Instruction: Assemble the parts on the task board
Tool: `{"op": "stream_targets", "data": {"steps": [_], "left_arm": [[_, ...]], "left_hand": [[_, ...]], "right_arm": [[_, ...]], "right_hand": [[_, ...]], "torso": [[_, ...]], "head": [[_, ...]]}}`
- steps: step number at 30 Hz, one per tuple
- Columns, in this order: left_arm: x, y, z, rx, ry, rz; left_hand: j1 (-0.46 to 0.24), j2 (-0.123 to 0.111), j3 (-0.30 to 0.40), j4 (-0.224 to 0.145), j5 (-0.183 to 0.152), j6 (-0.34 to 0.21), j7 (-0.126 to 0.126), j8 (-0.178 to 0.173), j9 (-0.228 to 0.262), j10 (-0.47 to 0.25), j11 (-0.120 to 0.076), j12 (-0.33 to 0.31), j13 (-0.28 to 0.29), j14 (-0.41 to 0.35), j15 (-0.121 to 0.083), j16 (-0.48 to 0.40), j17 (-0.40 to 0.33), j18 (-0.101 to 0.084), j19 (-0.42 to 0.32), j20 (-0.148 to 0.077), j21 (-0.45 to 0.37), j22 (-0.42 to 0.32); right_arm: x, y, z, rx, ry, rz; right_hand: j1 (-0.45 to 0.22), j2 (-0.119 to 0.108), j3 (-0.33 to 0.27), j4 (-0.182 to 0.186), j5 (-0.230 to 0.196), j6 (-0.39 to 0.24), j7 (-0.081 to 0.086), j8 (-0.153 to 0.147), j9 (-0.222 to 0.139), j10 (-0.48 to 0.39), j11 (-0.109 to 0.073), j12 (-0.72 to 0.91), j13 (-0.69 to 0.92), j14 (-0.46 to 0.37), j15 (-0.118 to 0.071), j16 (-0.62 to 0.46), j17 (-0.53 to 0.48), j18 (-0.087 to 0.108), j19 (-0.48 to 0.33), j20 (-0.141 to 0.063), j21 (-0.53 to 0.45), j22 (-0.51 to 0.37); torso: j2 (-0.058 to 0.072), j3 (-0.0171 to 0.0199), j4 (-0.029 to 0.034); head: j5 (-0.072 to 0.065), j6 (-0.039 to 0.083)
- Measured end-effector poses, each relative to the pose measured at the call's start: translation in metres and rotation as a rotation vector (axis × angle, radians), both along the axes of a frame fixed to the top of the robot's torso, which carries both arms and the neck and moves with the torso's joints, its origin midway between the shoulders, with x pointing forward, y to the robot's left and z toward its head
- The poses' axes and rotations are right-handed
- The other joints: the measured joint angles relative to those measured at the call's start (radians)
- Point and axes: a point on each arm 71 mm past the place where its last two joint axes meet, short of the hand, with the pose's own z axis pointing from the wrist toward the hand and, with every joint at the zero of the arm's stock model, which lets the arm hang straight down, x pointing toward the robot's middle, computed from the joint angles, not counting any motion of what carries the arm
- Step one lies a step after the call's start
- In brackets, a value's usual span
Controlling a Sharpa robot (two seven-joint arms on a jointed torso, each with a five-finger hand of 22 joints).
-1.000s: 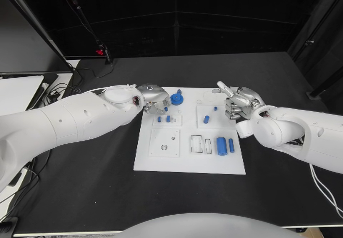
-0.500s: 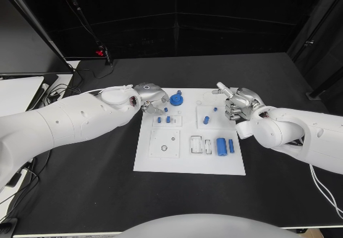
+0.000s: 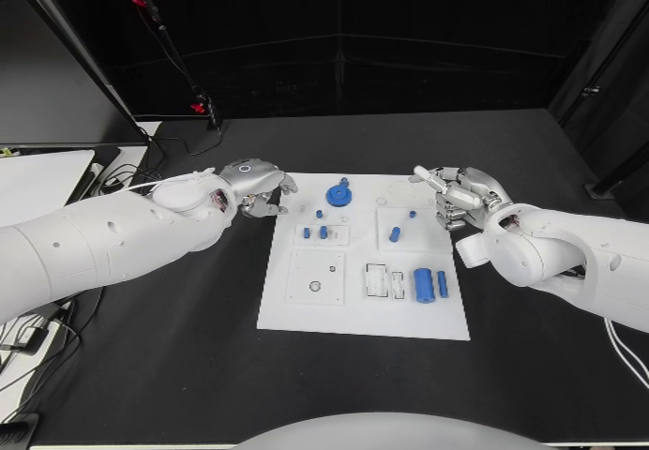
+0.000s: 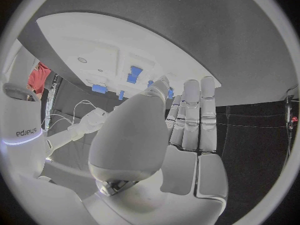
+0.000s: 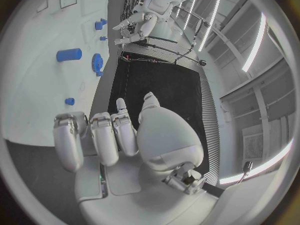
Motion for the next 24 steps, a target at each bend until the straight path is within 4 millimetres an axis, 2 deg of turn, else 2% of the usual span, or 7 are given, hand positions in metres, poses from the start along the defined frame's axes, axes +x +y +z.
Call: {"op": "stream_targets", "data": {"steps": [3,7,9,12,17,21,24], "left_arm": [[-0.007,0.010,0.003,-0.068,0.003,0.012],[-0.018,0.017,0.009,-0.194,0.003,0.009],[-0.023,0.018,0.013,-0.278,0.005,0.003],[-0.029,0.019,0.018,-0.414,0.020,-0.001],[-0.037,0.018,0.025,-0.647,0.062,0.008],[-0.043,0.015,0.028,-0.810,0.098,0.004],[-0.047,0.012,0.029,-0.909,0.129,0.006]], "left_hand": [[-0.011,-0.011,-0.010,0.000,0.027,0.025,-0.002,0.017,0.001,0.024,-0.008,0.018,-0.001,-0.019,-0.001,-0.090,-0.057,0.000,-0.007,0.000,-0.073,-0.052],[-0.049,-0.006,-0.018,0.002,0.075,0.070,-0.013,0.031,0.005,0.078,-0.013,0.033,-0.005,-0.043,-0.001,-0.199,-0.115,0.000,-0.014,0.003,-0.162,-0.118],[-0.068,-0.001,-0.023,0.004,0.089,0.072,-0.011,0.031,0.003,0.088,-0.011,0.033,-0.005,-0.074,0.007,-0.250,-0.143,0.000,-0.036,0.010,-0.212,-0.155],[-0.110,0.004,-0.048,0.001,0.129,0.073,-0.009,0.025,-0.001,0.085,-0.006,0.025,-0.005,-0.149,0.029,-0.335,-0.193,0.000,-0.083,0.032,-0.293,-0.211],[-0.169,0.030,-0.115,0.004,0.264,0.050,0.013,0.017,-0.006,0.034,0.026,0.012,-0.005,-0.272,0.074,-0.423,-0.254,-0.002,-0.188,0.069,-0.406,-0.284],[-0.233,0.059,-0.173,0.002,0.274,-0.008,0.020,0.014,-0.009,-0.046,0.053,0.005,-0.004,-0.400,0.116,-0.464,-0.293,-0.024,-0.314,0.102,-0.500,-0.339],[-0.285,0.077,-0.215,0.002,0.248,-0.054,0.014,0.014,-0.010,-0.110,0.073,0.005,-0.002,-0.500,0.144,-0.481,-0.317,-0.040,-0.402,0.123,-0.520,-0.376]], "right_arm": [[0.005,-0.002,0.013,-0.053,-0.060,0.017],[0.014,-0.007,0.025,-0.150,-0.140,0.034],[0.016,-0.008,0.029,-0.212,-0.182,0.050],[0.019,-0.009,0.034,-0.311,-0.243,0.075],[0.022,-0.011,0.038,-0.456,-0.328,0.102],[0.023,-0.012,0.039,-0.557,-0.382,0.108],[0.024,-0.011,0.040,-0.631,-0.425,0.115]], "right_hand": [[0.030,-0.012,0.004,-0.004,0.000,0.012,0.002,0.001,0.000,-0.083,-0.012,-0.053,0.001,-0.005,-0.006,0.000,0.000,0.000,0.001,-0.001,0.000,0.000],[0.098,-0.019,0.017,0.001,0.000,0.059,0.008,0.006,0.000,-0.529,-0.030,-0.393,-0.351,-0.003,-0.029,0.000,0.000,0.000,0.003,-0.023,0.000,0.000],[0.128,-0.025,0.022,0.000,-0.002,0.099,0.012,0.012,0.001,-0.601,-0.043,-0.531,-0.490,-0.002,-0.038,0.000,0.000,0.000,0.003,-0.037,0.000,0.000],[0.184,-0.034,0.033,0.003,-0.041,0.151,0.013,0.013,0.004,-0.611,-0.050,-0.701,-0.651,-0.004,-0.058,0.000,0.000,0.000,0.003,-0.055,0.000,0.000],[0.320,-0.041,0.083,-0.007,-0.154,0.205,0.005,-0.056,-0.008,-0.581,-0.065,-0.939,-0.879,-0.004,-0.072,0.000,0.000,0.000,0.003,-0.069,0.000,0.000],[0.404,-0.059,0.112,-0.001,-0.220,0.271,0.004,-0.132,-0.010,-0.534,-0.061,-1.081,-1.023,-0.004,-0.072,0.000,0.000,0.000,0.001,-0.071,0.000,0.000],[0.427,-0.078,0.121,0.003,-0.246,0.328,0.003,-0.214,-0.010,-0.488,-0.057,-1.172,-1.125,-0.004,-0.072,0.000,0.000,0.000,0.001,-0.071,0.000,0.000]], "torso": [[-0.002,-0.0001,0.0033],[-0.005,-0.0034,0.0056],[-0.007,-0.0053,0.0064],[-0.008,-0.0064,0.0082],[-0.010,-0.0065,0.0092],[-0.010,-0.0065,0.0091],[-0.010,-0.0066,0.0073]], "head": [[-0.004,0.001],[-0.011,0.003],[-0.015,0.005],[-0.022,0.008],[-0.041,0.017],[-0.067,0.026],[-0.088,0.032]]}}
